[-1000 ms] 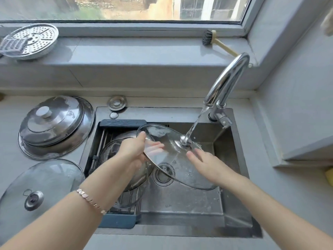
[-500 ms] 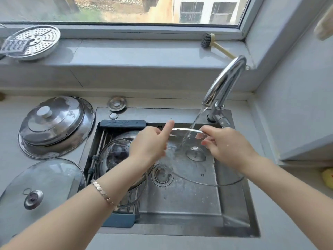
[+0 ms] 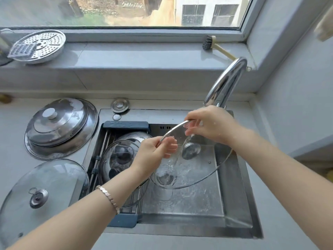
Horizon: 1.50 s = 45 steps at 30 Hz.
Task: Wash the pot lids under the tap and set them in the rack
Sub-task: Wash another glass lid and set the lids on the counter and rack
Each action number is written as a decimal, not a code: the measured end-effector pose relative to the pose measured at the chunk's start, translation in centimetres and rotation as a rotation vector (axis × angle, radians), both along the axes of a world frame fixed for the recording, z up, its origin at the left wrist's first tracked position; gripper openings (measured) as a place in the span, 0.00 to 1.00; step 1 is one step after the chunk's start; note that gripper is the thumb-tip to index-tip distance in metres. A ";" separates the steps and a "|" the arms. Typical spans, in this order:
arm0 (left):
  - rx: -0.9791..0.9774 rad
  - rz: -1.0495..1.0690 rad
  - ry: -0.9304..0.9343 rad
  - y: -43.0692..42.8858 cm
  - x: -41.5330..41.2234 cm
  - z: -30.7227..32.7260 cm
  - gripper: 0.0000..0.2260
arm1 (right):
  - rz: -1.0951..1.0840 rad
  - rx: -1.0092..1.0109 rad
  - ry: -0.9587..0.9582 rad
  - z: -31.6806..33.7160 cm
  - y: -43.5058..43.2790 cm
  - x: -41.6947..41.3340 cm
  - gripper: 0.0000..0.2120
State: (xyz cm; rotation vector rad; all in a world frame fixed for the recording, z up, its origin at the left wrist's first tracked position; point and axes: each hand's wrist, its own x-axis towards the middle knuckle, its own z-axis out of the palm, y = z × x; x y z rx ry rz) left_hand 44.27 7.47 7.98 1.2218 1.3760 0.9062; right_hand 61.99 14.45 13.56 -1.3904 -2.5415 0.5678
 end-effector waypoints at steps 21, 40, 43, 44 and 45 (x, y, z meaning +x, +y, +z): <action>-0.335 0.567 -0.339 0.6 1.3 0.1 0.20 | -0.172 0.003 0.016 -10.7 -2.9 -3.7 0.37; -0.438 0.488 -0.320 0.1 -0.2 -0.5 0.22 | 0.160 -0.074 -0.144 -10.3 -4.9 -1.5 0.34; -0.438 0.471 -0.301 0.0 0.7 -0.2 0.23 | -0.103 -0.090 -0.152 -9.7 -3.4 -2.4 0.37; -0.438 0.481 -0.286 0.0 1.1 -0.2 0.22 | -0.066 -0.087 -0.108 -9.4 -3.5 -3.6 0.37; -0.435 0.489 -0.263 0.0 1.2 -0.1 0.22 | 0.023 -0.083 -0.048 -9.0 -3.8 -4.7 0.36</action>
